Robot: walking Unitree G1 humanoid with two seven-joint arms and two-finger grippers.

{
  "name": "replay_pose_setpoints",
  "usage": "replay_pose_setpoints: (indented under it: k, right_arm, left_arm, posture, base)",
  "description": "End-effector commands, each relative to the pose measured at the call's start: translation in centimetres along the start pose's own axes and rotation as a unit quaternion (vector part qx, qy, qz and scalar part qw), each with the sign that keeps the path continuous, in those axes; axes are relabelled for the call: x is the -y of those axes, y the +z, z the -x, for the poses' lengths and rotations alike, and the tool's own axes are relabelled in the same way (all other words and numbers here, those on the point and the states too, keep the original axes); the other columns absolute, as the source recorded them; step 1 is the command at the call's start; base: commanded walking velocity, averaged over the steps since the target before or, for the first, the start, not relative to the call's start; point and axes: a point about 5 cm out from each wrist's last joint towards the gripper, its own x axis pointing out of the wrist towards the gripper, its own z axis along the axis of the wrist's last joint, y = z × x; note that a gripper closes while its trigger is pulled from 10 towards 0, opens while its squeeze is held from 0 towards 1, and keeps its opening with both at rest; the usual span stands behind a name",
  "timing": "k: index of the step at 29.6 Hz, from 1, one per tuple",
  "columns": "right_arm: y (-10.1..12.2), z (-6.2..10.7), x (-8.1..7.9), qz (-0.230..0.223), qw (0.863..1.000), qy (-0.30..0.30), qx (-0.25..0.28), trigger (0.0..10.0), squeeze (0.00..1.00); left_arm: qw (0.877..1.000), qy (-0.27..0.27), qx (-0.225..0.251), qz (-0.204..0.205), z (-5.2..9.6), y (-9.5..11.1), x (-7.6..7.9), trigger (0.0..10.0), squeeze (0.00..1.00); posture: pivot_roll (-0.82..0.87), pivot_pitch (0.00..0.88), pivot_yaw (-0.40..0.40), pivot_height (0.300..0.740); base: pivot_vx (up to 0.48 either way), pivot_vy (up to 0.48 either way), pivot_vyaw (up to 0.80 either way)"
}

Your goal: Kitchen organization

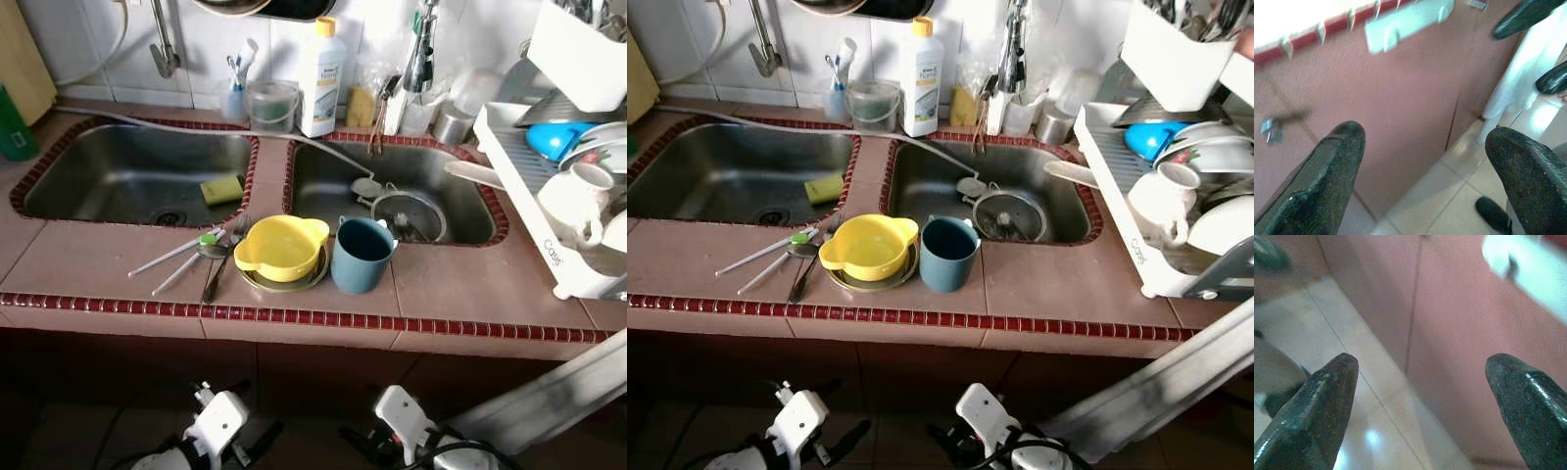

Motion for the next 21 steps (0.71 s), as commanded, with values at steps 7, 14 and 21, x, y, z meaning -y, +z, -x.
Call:
replay_pose_setpoints:
  k: [7, 14, 21]
  right_arm:
    - [2.6, 0.0, 0.4, -0.009, 0.997, 0.062, 0.051, 10.0, 0.0]
    - [4.3, 0.9, 0.6, -0.022, 0.992, 0.087, 0.085, 10.0, 0.0]
    - [6.0, 2.3, 0.5, -0.049, 0.986, 0.119, 0.106, 10.0, 0.0]
  left_arm:
    - [0.998, -0.037, 0.052, -0.012, -0.8, 2.6, 0.2, 10.0, 0.0]
    - [0.997, -0.019, 0.071, -0.004, -0.5, 3.7, -0.6, 10.0, 0.0]
    - [0.996, -0.002, 0.087, 0.027, 0.3, 5.2, -0.9, 10.0, 0.0]
  posture:
    - [-0.05, 0.126, -0.061, 0.74]
    - [-0.05, 0.106, -0.07, 0.74]
    - [-0.05, 0.067, -0.084, 0.74]
  base:
    - [0.0, 0.0, 0.0]
    - [0.0, 0.0, 0.0]
    - [0.0, 0.0, 0.0]
